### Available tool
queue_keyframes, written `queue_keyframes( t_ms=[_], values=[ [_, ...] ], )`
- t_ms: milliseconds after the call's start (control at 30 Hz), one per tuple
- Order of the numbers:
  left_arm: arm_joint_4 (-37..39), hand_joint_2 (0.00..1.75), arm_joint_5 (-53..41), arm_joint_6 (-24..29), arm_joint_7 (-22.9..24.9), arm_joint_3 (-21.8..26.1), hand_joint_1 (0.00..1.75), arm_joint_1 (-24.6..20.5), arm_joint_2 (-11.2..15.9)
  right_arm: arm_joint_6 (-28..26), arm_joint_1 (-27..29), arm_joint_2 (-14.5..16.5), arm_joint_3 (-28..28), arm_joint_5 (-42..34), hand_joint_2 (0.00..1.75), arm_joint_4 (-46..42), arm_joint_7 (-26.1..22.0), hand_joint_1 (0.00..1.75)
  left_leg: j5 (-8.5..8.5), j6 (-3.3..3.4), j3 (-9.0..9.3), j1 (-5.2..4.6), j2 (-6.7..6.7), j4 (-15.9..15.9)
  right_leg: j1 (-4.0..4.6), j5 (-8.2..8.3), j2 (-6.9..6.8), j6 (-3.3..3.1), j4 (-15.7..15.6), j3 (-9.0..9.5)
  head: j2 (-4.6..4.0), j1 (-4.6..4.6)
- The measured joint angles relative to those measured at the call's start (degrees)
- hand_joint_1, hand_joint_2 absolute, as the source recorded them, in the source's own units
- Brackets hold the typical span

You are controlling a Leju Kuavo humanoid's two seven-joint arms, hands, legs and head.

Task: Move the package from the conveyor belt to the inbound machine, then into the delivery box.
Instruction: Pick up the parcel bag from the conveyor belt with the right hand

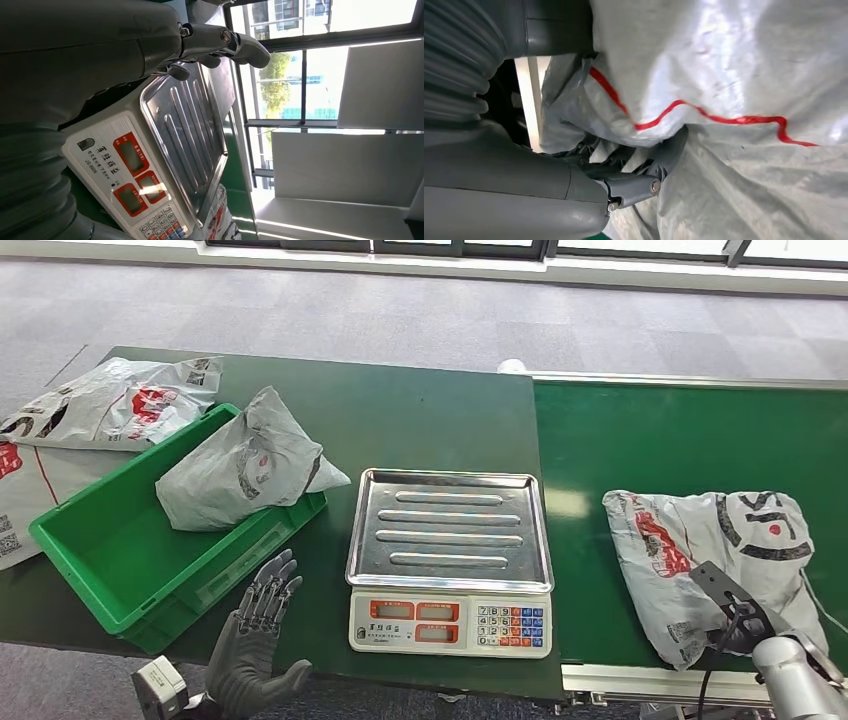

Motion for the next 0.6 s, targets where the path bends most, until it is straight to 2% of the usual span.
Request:
queue_keyframes(
  t_ms=[533, 600],
  values=[
    [-0.28, 1.75, 0.22, -0.06, -0.25, -0.19, 0.0, -0.04, -0.3, -2.64, 0.83, 0.78, 0.01, 2.61, 1.75, -3.84, -2.87, 1.75, 0.06, -0.03, -0.41, -0.02, 0.0, -0.02, -0.02, 0.03, 0.01, -0.03, 0.05, -0.4, 0.0, 0.01],
    [-0.29, 1.75, 0.24, 0.01, -0.26, -0.2, 0.0, -0.02, -0.31, -4.87, 1.21, 1.02, -0.06, 2.21, 1.75, -4.75, -4.53, 1.75, 0.07, -0.03, -0.52, -0.02, -0.03, -0.02, -0.02, 0.03, 0.0, -0.03, 0.09, -0.45, 0.0, 0.01]
  ],
)
